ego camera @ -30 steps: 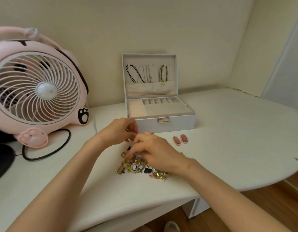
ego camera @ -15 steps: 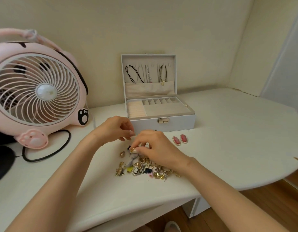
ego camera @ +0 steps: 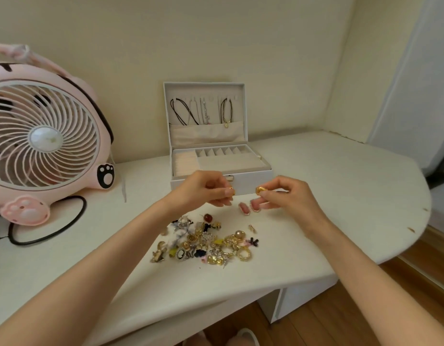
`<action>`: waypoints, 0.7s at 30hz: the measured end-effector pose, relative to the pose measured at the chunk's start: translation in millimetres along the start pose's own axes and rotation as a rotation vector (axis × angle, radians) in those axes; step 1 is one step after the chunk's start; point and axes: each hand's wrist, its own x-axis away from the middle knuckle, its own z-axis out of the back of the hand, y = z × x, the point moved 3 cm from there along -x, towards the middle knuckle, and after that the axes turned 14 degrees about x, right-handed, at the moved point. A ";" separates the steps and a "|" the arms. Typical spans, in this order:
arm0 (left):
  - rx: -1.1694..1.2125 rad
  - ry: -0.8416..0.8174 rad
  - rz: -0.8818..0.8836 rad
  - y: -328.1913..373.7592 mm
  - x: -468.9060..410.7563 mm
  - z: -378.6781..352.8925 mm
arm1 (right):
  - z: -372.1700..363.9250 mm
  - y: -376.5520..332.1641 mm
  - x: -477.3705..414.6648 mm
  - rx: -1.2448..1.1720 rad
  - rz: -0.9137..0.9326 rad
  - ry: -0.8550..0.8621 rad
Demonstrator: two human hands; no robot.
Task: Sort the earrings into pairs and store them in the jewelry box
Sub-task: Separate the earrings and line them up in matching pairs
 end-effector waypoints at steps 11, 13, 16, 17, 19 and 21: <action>-0.256 0.046 -0.059 6.0 -51.7 -58.0 | 26.2 37.6 -19.0 -0.203 -0.176 0.016; -0.316 0.031 -0.056 5.9 -54.6 -63.1 | 30.5 42.5 -19.0 -0.212 -0.193 0.021; -0.275 -0.027 0.056 -0.3 -60.0 -69.8 | 36.5 46.0 -18.9 -0.058 -0.206 0.058; -0.285 -0.034 0.077 -1.5 -61.7 -71.5 | 37.6 47.1 -19.5 -0.032 -0.212 0.064; -0.315 -0.035 0.096 -2.5 -65.5 -74.1 | 38.4 49.4 -21.1 -0.043 -0.221 0.057; -0.357 -0.045 0.113 -2.3 -68.5 -77.6 | 38.8 50.0 -22.4 -0.038 -0.208 0.050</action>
